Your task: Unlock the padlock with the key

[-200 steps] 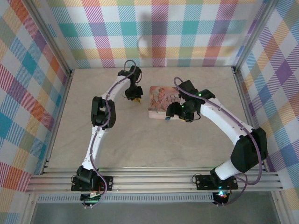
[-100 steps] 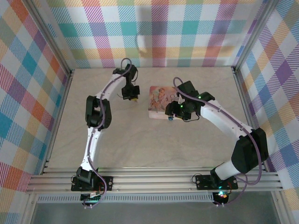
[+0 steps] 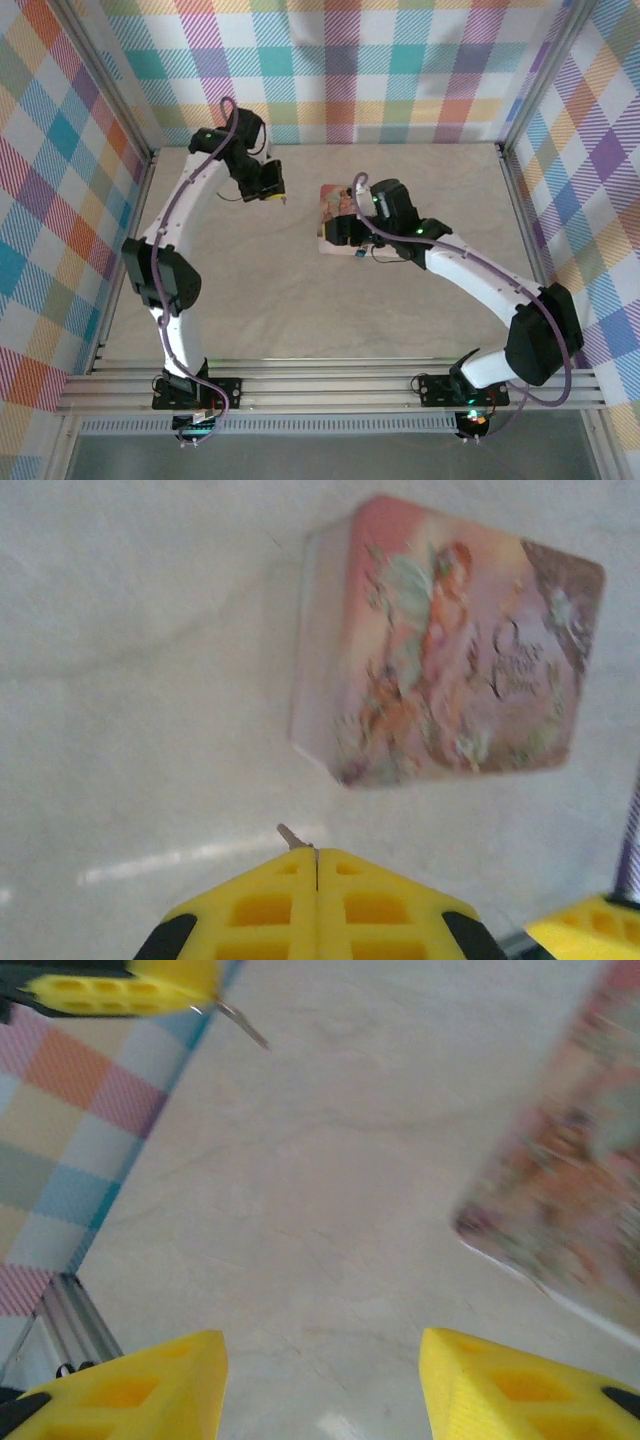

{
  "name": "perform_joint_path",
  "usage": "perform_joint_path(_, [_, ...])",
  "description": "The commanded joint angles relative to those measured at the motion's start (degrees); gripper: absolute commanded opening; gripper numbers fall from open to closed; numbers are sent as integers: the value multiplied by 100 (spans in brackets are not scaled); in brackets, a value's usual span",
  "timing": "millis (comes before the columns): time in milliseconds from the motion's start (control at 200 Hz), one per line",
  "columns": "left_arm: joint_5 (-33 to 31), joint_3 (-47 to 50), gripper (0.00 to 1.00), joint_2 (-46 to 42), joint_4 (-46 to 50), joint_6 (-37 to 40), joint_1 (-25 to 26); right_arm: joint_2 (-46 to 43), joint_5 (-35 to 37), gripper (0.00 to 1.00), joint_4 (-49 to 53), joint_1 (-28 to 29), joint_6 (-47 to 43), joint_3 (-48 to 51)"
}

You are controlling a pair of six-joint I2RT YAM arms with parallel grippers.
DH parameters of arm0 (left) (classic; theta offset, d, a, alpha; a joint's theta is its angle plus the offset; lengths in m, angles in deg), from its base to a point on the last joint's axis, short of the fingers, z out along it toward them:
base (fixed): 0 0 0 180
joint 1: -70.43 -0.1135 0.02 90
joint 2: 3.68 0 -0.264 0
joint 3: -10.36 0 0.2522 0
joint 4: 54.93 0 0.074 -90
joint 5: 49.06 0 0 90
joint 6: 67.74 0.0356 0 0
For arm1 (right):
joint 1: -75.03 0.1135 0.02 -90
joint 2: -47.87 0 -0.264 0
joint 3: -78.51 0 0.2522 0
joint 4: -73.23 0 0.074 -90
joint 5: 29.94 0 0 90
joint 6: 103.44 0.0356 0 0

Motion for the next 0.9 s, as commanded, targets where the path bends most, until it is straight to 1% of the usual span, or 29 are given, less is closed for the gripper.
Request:
perform_joint_path(0, [734, 477, 0, -481, 134, -432, -47, 272, -157, 54, -1299, 228, -721, 34])
perform_joint_path(70, [944, 888, 0, -806, -114, -568, -42, 521, -134, 53, -1682, 286, -743, -30])
perform_joint_path(155, [1045, 1324, 0, -1104, -308, -751, -44, 873, -283, 53, -1993, 346, -856, -220])
perform_joint_path(270, [1247, 1741, 0, -1434, -526, -1053, -44, 1244, -448, 52, -2095, 501, -1306, -526])
perform_joint_path(330, [1249, 1907, 0, -1611, -610, -1165, -44, 1368, -493, 52, -2126, 543, -1407, -637])
perform_joint_path(470, [1210, 2086, 0, -1890, -610, -1310, -44, 1501, -690, 50, -2343, 570, -1437, -680])
perform_joint_path(570, [1211, 2229, 0, -2019, -647, -1407, -44, 1565, -1084, 48, -2301, 589, -1547, -741])
perform_joint_path(695, [1184, 2323, 0, -2152, -695, -1499, -44, 1557, -1344, 46, -2339, 626, -1603, -673])
perform_joint_path(770, [1121, 2339, 0, -2197, -674, -1504, -53, 1556, -1445, 47, -2353, 662, -1639, -637])
perform_joint_path(895, [1050, 2426, 0, -2265, -677, -1528, -126, 1627, -1697, 51, -2443, 675, -1632, -628])
